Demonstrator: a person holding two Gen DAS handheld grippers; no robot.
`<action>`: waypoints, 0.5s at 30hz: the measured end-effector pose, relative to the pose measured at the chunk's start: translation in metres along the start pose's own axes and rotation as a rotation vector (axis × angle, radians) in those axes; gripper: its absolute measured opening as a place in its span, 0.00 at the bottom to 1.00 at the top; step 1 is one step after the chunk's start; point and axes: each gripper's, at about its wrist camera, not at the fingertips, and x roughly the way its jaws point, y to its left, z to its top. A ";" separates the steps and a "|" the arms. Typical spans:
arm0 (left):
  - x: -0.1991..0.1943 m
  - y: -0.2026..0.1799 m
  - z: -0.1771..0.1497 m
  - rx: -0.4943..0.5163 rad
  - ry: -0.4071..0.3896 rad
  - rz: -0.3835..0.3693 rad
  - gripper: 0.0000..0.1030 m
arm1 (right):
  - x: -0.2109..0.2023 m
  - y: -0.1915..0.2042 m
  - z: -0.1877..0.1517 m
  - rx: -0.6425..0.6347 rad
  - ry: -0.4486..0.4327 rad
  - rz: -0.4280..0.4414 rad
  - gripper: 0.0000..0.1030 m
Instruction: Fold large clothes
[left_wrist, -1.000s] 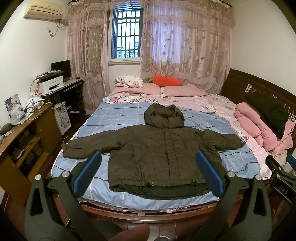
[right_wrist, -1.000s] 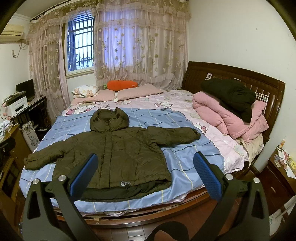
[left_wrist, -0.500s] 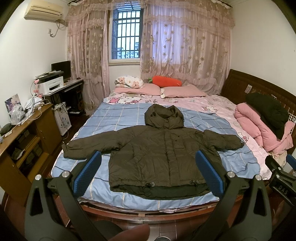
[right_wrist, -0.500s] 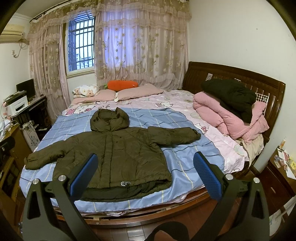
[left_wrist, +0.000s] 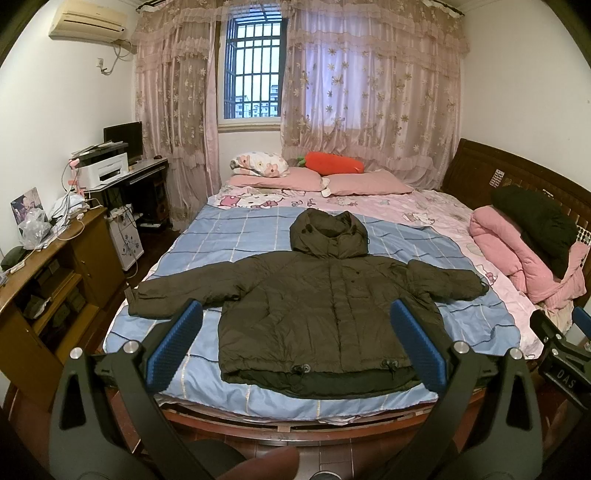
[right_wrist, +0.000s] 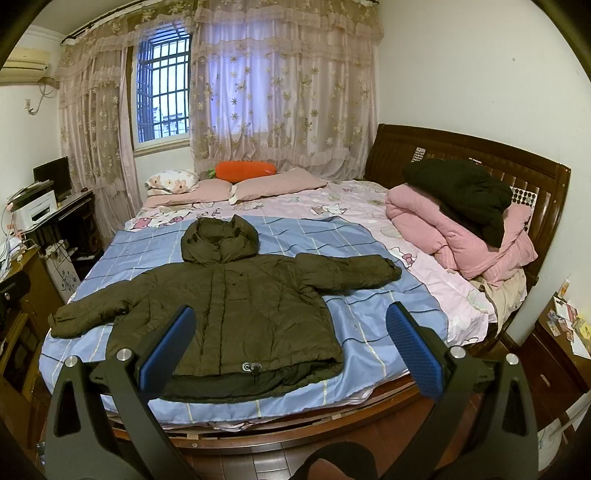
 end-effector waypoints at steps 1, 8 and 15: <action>-0.001 0.000 0.000 0.000 -0.001 0.000 0.98 | 0.000 0.000 0.000 0.000 0.000 0.002 0.99; -0.001 0.000 0.000 -0.001 -0.001 0.000 0.98 | 0.001 -0.001 -0.001 0.001 0.002 0.001 0.99; 0.000 0.000 0.000 -0.002 -0.001 0.000 0.98 | 0.000 -0.001 -0.002 -0.001 0.000 0.003 0.99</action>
